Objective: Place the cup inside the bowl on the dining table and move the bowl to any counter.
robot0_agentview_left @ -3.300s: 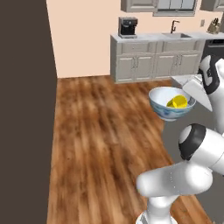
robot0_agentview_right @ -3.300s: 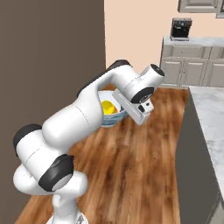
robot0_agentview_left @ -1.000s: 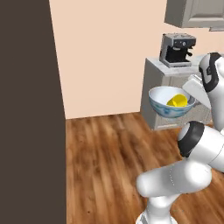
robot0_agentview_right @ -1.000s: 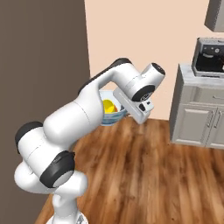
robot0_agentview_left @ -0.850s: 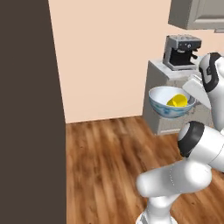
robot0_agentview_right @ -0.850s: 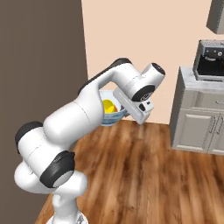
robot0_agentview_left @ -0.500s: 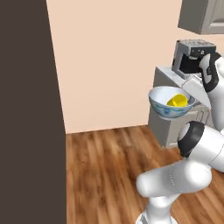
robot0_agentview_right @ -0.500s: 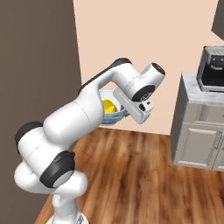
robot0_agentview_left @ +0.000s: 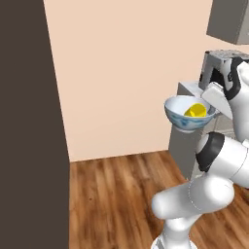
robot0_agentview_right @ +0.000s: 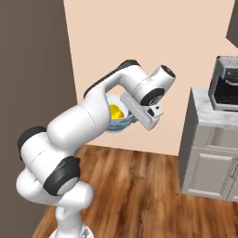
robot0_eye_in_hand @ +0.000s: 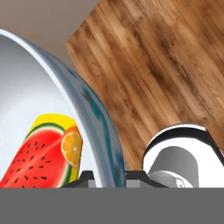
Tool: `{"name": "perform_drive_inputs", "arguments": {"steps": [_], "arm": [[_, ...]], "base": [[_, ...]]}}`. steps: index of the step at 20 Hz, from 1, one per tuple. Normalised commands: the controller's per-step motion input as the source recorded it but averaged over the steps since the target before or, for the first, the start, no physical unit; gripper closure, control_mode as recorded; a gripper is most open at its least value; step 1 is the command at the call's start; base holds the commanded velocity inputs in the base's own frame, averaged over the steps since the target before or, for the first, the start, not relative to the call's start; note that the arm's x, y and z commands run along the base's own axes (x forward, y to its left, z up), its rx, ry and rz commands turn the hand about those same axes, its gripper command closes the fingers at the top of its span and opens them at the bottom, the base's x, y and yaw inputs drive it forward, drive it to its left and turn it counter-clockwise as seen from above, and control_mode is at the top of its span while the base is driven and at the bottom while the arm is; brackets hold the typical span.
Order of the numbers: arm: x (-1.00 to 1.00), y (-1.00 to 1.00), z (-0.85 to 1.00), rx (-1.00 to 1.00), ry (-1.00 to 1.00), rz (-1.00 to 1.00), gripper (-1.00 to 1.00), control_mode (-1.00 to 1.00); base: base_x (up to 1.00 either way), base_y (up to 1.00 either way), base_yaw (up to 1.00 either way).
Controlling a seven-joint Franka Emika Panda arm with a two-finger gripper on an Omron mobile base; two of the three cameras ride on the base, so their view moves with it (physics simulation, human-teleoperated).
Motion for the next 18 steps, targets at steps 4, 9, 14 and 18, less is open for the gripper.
{"name": "perform_drive_inputs", "arguments": {"steps": [4,9,14,18], "arm": [[0.00,0.00,0.00,0.00,0.00,0.00,1.00,1.00],[0.00,0.00,0.00,0.00,0.00,0.00,1.00,1.00],[0.00,0.00,0.00,0.00,0.00,0.00,1.00,1.00],[0.00,0.00,0.00,0.00,0.00,0.00,1.00,1.00]], "base": [[0.33,-0.70,0.00],[0.23,-0.76,0.00],[0.31,-0.81,0.00],[0.38,-0.89,0.00]]}}
